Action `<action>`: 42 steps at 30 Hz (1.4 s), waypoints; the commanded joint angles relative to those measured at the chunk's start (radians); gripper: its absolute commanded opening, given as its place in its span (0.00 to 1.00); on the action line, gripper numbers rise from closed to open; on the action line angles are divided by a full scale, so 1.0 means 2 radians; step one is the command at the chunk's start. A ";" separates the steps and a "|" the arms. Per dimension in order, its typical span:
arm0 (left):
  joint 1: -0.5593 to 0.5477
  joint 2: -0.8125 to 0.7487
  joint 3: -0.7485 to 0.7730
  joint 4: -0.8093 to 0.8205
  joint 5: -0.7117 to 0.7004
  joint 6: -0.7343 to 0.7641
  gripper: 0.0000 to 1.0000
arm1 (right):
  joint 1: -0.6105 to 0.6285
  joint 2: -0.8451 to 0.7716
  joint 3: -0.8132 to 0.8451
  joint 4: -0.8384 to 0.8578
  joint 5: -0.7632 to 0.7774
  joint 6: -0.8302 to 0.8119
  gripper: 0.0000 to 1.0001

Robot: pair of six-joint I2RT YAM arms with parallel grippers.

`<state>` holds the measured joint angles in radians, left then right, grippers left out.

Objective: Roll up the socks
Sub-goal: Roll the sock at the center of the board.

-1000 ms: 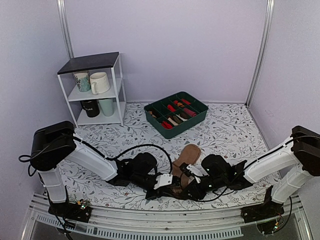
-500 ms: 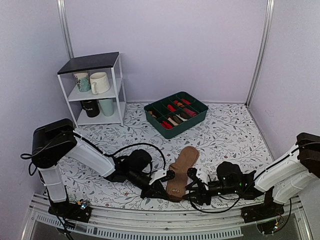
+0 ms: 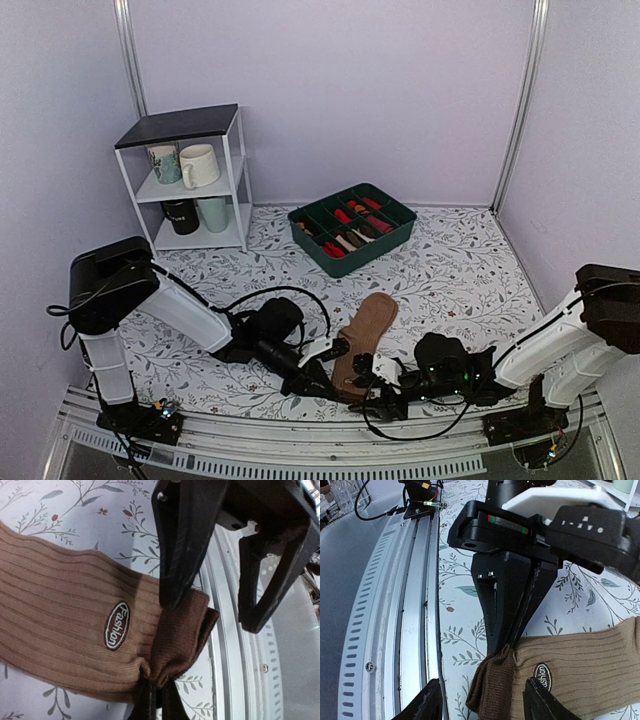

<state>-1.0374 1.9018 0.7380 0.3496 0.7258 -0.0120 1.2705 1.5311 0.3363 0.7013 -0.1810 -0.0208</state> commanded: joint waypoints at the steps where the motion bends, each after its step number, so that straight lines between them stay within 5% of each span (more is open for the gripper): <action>1: 0.003 0.015 0.003 -0.034 -0.004 0.000 0.00 | 0.012 0.031 0.024 -0.020 0.011 -0.018 0.54; 12: 0.004 0.020 0.004 -0.032 -0.002 0.002 0.00 | 0.022 0.054 0.033 -0.052 0.051 0.034 0.45; 18: 0.003 0.016 0.008 -0.031 -0.003 0.004 0.00 | 0.022 0.074 0.048 -0.086 0.099 0.065 0.04; 19: 0.003 0.016 0.009 -0.031 -0.003 0.004 0.01 | 0.022 0.076 0.047 -0.090 0.104 0.074 0.03; 21: 0.004 0.009 0.009 -0.024 -0.004 0.006 0.22 | 0.021 0.073 0.042 -0.093 0.111 0.088 0.02; 23: 0.005 -0.004 0.005 -0.019 -0.013 0.009 0.29 | 0.013 0.063 0.032 -0.093 0.101 0.107 0.02; 34: -0.001 -0.147 -0.087 0.098 -0.084 0.089 0.32 | -0.063 0.050 -0.019 -0.052 -0.088 0.224 0.02; 42: -0.020 -0.111 -0.064 0.122 -0.045 0.149 0.35 | -0.103 0.085 -0.017 -0.045 -0.187 0.308 0.02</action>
<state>-1.0611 1.6222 0.5747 0.5613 0.5949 0.2008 1.0878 1.6413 0.3233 0.6880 -0.4179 0.4816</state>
